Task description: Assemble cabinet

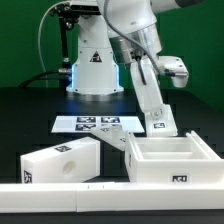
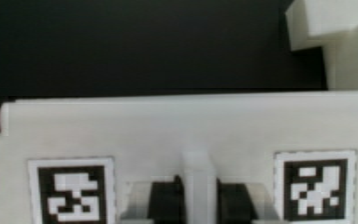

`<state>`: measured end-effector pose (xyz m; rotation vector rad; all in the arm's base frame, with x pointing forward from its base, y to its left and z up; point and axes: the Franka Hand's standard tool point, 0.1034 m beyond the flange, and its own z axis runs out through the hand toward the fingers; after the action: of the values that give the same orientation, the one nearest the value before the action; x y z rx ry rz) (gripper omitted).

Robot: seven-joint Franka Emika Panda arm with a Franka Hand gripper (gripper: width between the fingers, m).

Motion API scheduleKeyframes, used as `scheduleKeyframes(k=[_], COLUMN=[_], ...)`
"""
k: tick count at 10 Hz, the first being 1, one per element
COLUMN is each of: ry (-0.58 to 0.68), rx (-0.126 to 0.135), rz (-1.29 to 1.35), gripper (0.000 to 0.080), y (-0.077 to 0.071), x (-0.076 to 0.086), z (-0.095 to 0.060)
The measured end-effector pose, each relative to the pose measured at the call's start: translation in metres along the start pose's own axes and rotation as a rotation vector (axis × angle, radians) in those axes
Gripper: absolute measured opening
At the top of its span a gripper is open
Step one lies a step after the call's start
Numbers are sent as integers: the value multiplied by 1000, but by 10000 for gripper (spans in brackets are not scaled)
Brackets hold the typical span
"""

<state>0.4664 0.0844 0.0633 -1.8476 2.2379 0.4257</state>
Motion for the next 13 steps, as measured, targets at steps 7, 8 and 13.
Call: scheduleKeyframes(k=[7, 8, 13], ry=[-33, -17, -82], rx=[34, 21, -109], rz=[26, 23, -24], gripper=[67, 67, 67], y=[17, 19, 23], x=[1, 0, 17], z=[-30, -27, -34])
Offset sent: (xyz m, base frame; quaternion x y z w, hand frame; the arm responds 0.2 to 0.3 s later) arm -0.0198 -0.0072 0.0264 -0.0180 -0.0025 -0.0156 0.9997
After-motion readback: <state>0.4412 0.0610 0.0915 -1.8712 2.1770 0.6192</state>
